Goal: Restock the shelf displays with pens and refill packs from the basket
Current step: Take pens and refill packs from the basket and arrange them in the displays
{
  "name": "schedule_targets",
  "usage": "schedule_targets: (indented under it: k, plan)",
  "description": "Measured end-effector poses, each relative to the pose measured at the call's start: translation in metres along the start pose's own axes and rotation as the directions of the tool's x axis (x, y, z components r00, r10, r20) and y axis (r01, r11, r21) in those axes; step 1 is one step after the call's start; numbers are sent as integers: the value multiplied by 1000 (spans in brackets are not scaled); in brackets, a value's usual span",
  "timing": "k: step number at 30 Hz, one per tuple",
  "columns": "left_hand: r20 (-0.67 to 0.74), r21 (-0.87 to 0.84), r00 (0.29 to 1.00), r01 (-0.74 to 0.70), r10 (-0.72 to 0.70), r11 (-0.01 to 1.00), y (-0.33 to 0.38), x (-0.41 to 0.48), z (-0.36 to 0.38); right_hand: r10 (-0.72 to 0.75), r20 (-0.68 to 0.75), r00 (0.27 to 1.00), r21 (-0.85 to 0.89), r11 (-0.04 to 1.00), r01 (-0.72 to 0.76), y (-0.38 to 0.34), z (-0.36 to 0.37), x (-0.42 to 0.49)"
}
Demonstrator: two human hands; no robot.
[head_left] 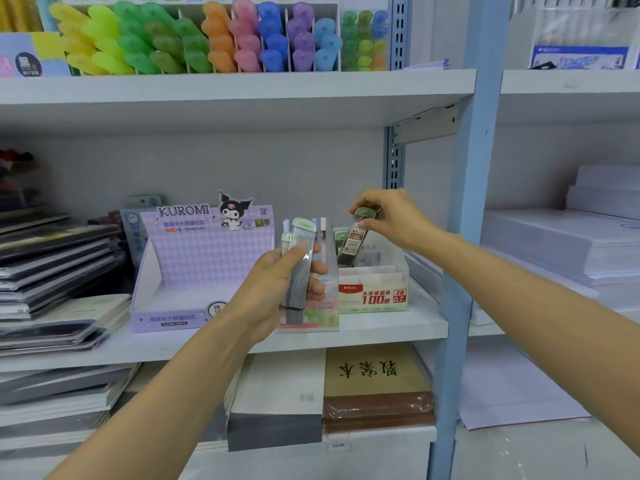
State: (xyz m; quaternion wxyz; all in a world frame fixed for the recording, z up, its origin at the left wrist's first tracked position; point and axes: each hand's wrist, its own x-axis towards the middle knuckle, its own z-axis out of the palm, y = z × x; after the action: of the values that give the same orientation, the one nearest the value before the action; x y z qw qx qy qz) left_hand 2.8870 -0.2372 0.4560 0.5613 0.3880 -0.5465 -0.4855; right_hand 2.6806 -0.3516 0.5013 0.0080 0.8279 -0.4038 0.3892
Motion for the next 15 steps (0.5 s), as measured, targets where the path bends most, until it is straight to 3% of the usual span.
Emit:
schedule_targets:
  k: [6, 13, 15]
  plan:
    - [9, 24, 1000, -11, 11, 1000, -1, 1, -4, -5, -48, 999, -39, 999, 3, -3, 13, 7]
    - [4, 11, 1000, -7, 7, 1000, -3, 1, -13, 10, 24, 1000, 33, 999, -11, -9, 17, 9]
    - [5, 13, 1000, -5, 5, 1000, -3, 1, -14, 19, -28, 999, 76, 997, -16, -8, 9, 10]
